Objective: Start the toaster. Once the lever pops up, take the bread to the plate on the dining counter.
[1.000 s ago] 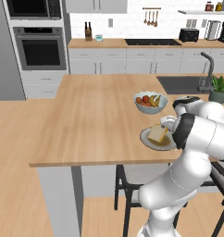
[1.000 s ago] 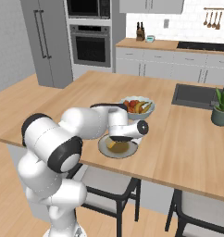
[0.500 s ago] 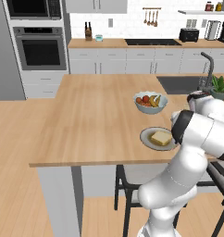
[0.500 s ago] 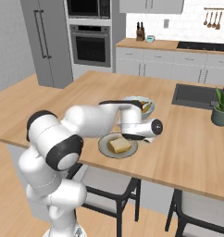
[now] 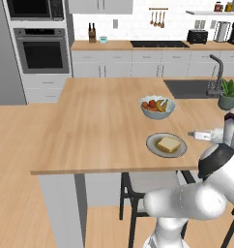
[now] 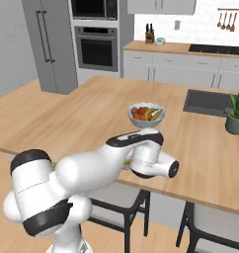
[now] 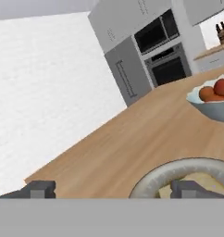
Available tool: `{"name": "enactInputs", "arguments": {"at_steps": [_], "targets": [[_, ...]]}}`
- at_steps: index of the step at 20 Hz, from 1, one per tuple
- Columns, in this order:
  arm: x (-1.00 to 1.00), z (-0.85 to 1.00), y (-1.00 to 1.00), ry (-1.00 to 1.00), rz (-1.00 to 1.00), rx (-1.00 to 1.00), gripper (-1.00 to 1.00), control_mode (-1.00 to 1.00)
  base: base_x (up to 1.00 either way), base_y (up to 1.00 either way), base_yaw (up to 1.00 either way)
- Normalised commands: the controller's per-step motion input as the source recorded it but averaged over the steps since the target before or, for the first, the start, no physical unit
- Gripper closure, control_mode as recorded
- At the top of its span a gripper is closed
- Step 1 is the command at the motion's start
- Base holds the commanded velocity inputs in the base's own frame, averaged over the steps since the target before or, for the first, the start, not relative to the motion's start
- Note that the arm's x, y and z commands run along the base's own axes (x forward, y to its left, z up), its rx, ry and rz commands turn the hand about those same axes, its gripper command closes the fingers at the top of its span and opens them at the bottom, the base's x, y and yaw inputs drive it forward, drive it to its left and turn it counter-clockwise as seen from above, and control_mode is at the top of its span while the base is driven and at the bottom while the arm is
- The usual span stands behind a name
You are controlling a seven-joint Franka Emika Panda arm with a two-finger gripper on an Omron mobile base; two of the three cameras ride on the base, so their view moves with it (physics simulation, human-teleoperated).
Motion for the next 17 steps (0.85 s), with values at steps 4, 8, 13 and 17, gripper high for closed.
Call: {"name": "enactInputs", "arguments": {"at_steps": [4,8,13,17], "targets": [[-0.82,0.32,0.55,-0.53,0.30,-0.05,-1.00,-1.00,0.00,0.00,0.00],[-0.75,0.96,0.72,-0.60,0.20,-0.10,-1.00,-1.00,0.00,0.00,0.00],[-0.62,0.94,0.70,-0.60,0.23,-0.11,-1.00,-1.00,0.00,0.00,0.00],[-0.17,0.10,0.16,-0.18,0.09,0.00,-1.00,-1.00,0.00,0.00,0.00]]}}
